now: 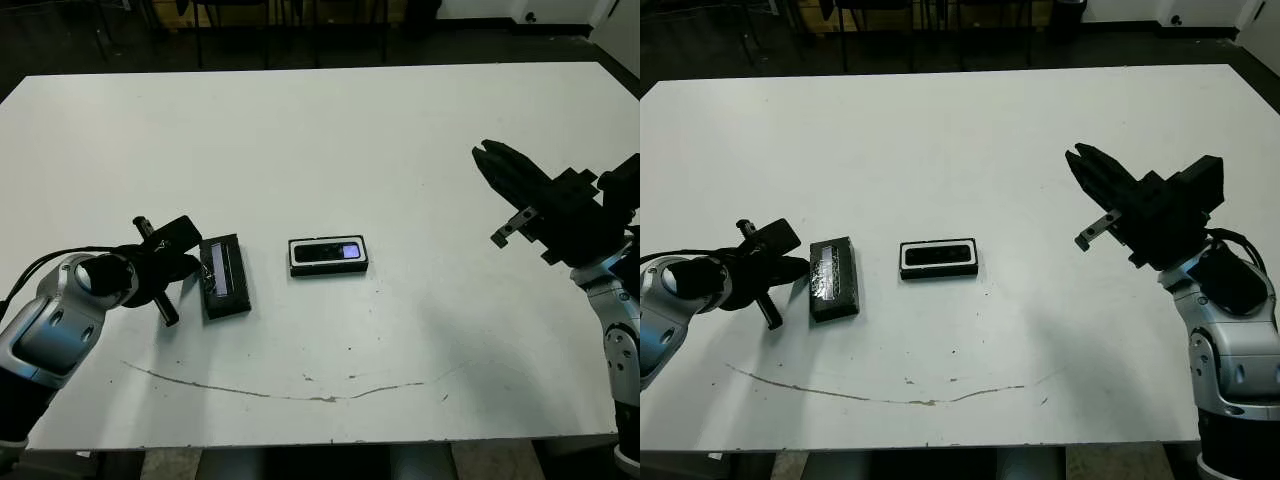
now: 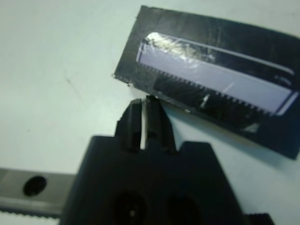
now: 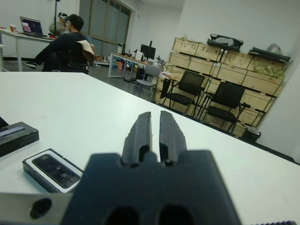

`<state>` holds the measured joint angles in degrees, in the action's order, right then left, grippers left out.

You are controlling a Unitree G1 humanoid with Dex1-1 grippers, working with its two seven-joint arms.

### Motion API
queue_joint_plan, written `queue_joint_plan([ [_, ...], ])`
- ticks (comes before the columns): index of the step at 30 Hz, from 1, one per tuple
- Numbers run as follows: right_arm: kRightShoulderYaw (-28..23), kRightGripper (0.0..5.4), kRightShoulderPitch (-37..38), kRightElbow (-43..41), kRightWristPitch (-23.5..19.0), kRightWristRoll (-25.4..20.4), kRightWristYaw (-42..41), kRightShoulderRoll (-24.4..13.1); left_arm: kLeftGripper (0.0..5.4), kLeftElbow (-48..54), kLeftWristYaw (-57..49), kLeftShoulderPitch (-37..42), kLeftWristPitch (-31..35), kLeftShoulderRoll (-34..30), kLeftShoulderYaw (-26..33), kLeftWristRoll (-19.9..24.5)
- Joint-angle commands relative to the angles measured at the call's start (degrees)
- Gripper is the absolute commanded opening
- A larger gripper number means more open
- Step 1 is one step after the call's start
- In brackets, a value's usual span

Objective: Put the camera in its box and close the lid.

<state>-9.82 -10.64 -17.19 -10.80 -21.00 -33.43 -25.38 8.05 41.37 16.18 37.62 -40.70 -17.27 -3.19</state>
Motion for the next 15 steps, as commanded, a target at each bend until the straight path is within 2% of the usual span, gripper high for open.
queue_joint_plan([
  [1,0.0,0.02,1.0,-1.0,-2.0,0.0,0.5,-1.1,0.0,-1.1,0.8,-0.2,-0.3,0.8,-0.8,-0.2],
  [15,-0.3,0.02,1.8,0.2,-1.5,-1.2,-1.0,-1.1,0.0,-6.0,1.9,3.9,-1.3,2.0,-1.6,-1.2],
])
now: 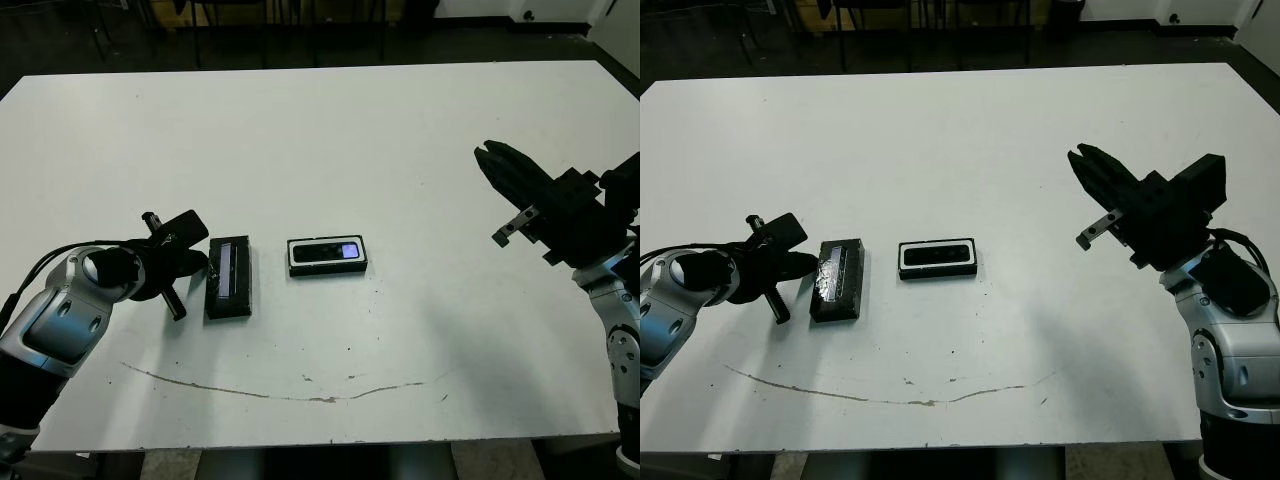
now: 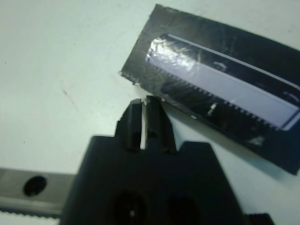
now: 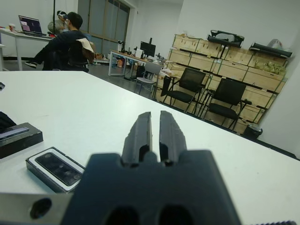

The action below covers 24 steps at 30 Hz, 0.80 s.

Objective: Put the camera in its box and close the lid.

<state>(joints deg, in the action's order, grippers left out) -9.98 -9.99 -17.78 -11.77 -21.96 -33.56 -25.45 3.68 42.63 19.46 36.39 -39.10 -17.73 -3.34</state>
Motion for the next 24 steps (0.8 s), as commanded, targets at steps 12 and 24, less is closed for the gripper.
queue_joint_plan([
  [12,0.1,0.02,2.0,-0.6,-1.8,0.6,-0.3,-1.6,0.0,-6.7,4.7,7.5,-0.8,4.6,-3.4,-0.5],
  [24,0.1,0.02,3.3,-1.4,-2.6,1.3,0.0,-2.5,0.0,-11.8,6.7,10.6,-3.3,7.2,-4.9,-1.2],
])
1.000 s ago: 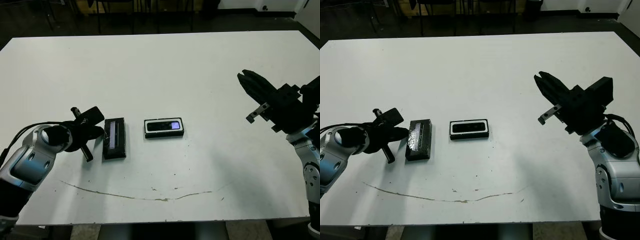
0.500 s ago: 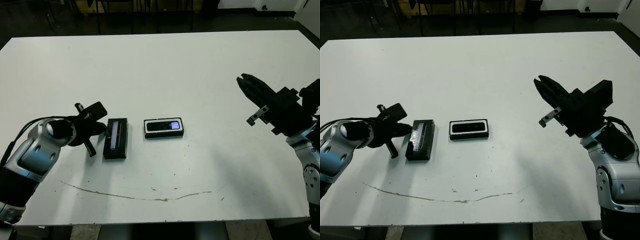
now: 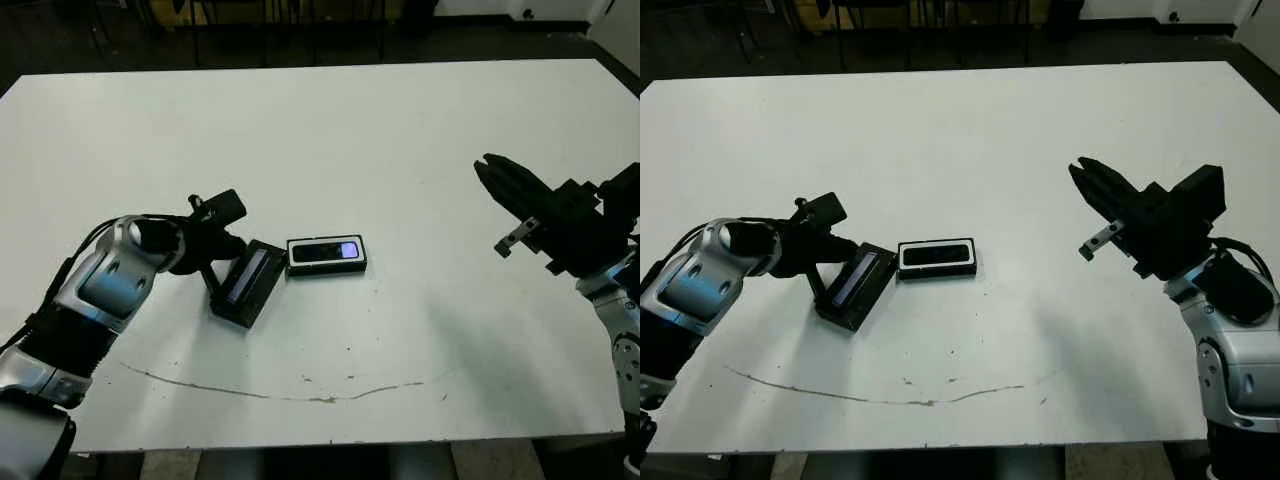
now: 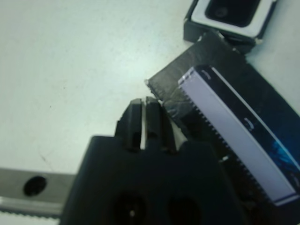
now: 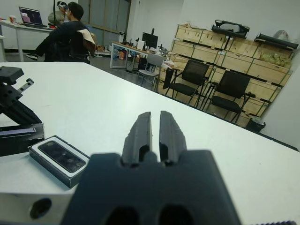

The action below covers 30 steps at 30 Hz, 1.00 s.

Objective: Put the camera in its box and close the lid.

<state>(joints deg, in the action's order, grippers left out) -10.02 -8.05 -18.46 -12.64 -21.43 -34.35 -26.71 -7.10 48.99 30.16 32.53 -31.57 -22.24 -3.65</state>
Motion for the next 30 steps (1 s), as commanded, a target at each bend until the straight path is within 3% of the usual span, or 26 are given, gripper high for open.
queue_joint_plan([
  [1,0.0,0.02,1.3,-0.4,-1.8,0.4,0.5,-1.1,0.0,-0.7,0.0,-0.2,1.0,-0.6,-0.5,-1.4],
  [12,0.2,0.02,1.1,0.3,-1.8,1.0,0.8,-1.1,0.0,-1.1,2.2,-0.9,-1.2,-9.5,4.8,-1.9],
  [18,-0.3,0.02,1.4,1.5,-2.0,0.4,0.4,-1.2,0.0,-0.7,8.5,-0.1,-3.1,-16.2,13.2,3.7],
  [23,-0.4,0.02,1.9,1.2,-2.1,-0.5,0.5,-0.7,0.0,8.0,11.5,-2.8,0.2,-20.1,20.1,9.7],
  [26,-0.1,0.02,2.0,1.5,-2.2,-1.3,0.6,0.0,0.0,18.4,7.2,-8.5,3.8,-18.5,26.2,13.4],
  [30,0.9,0.02,2.8,0.2,-2.1,0.0,2.2,0.6,0.0,36.9,-8.6,-20.6,7.7,-5.9,35.1,16.7],
])
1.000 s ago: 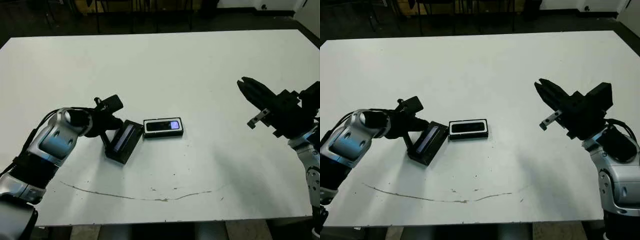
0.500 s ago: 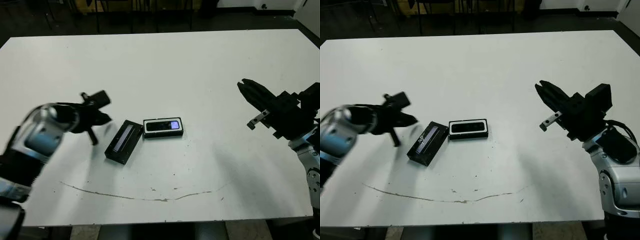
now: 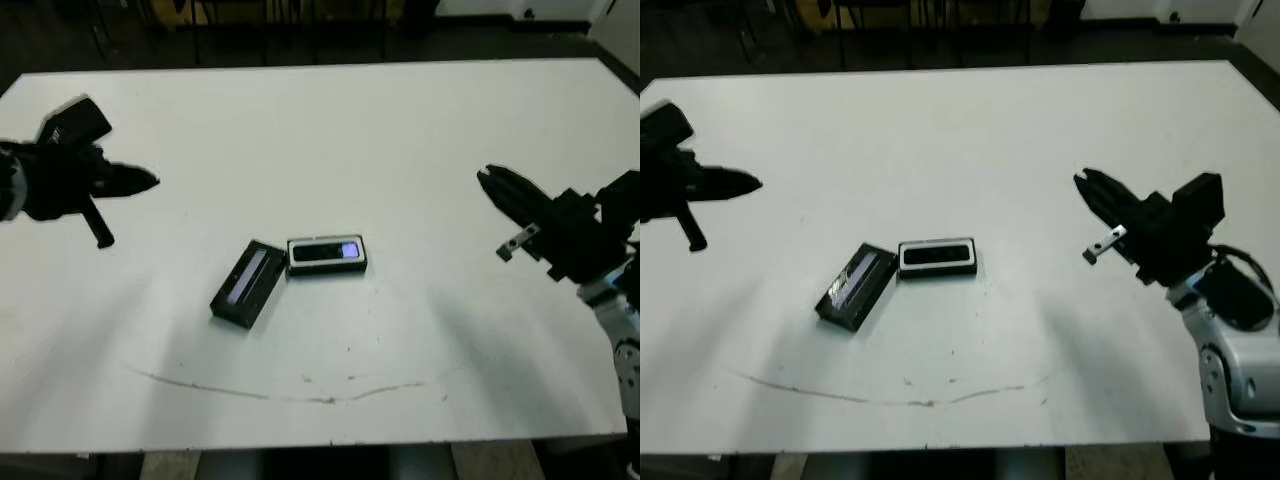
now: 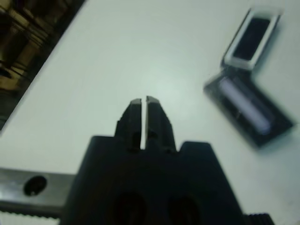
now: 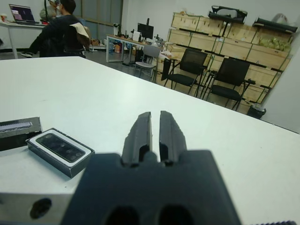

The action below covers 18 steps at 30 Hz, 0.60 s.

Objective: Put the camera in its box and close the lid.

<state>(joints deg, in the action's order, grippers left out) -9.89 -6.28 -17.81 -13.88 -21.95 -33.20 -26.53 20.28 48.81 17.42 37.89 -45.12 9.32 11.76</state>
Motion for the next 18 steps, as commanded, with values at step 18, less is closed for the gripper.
queue_joint_plan([
  [18,2.5,0.0,1.1,0.9,1.3,-0.4,0.5,1.3,2.1,29.5,-35.5,-30.5,10.7,23.6,-11.1,-6.1],
])
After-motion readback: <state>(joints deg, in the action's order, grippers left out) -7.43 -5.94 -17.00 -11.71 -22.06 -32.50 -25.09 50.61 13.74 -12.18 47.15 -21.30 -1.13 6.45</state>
